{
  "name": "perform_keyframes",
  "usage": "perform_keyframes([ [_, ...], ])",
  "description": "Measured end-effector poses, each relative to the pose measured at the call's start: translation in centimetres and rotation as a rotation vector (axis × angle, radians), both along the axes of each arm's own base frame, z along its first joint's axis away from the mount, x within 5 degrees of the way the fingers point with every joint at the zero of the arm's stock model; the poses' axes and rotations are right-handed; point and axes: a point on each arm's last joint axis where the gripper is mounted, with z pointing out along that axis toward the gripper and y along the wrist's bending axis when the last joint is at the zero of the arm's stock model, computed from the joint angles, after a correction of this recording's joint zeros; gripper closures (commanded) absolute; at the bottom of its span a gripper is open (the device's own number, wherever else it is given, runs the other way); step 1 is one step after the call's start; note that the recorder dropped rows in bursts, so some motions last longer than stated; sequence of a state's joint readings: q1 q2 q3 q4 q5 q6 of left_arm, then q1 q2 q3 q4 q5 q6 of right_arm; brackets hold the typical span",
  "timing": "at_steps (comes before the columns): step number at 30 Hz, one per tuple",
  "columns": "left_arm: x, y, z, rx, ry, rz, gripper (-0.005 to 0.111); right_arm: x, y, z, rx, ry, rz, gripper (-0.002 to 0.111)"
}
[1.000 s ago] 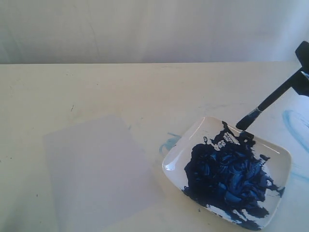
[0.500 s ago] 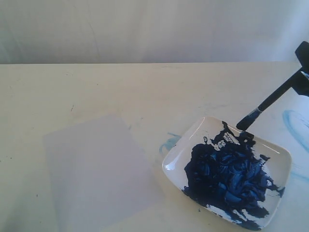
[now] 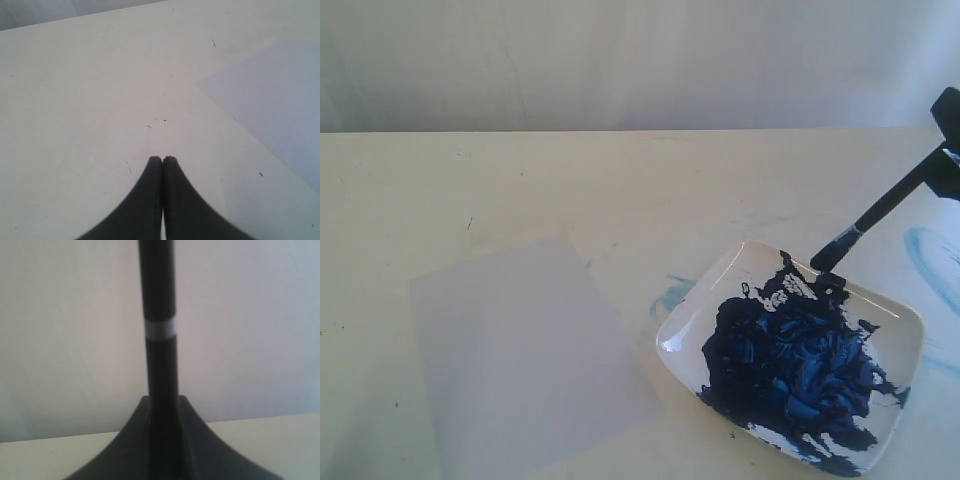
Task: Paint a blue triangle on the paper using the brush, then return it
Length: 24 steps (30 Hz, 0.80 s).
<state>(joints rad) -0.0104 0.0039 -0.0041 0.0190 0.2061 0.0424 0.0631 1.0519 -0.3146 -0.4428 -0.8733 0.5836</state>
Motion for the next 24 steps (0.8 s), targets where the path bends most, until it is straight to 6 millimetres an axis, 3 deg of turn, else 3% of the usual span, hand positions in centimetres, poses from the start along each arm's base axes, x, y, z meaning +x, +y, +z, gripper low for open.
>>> perform_keyframes([
  [24,0.20,0.03,0.66,0.086,-0.079,-0.023,0.107,0.01,0.01,-0.03,0.001,0.006,0.002,0.108],
])
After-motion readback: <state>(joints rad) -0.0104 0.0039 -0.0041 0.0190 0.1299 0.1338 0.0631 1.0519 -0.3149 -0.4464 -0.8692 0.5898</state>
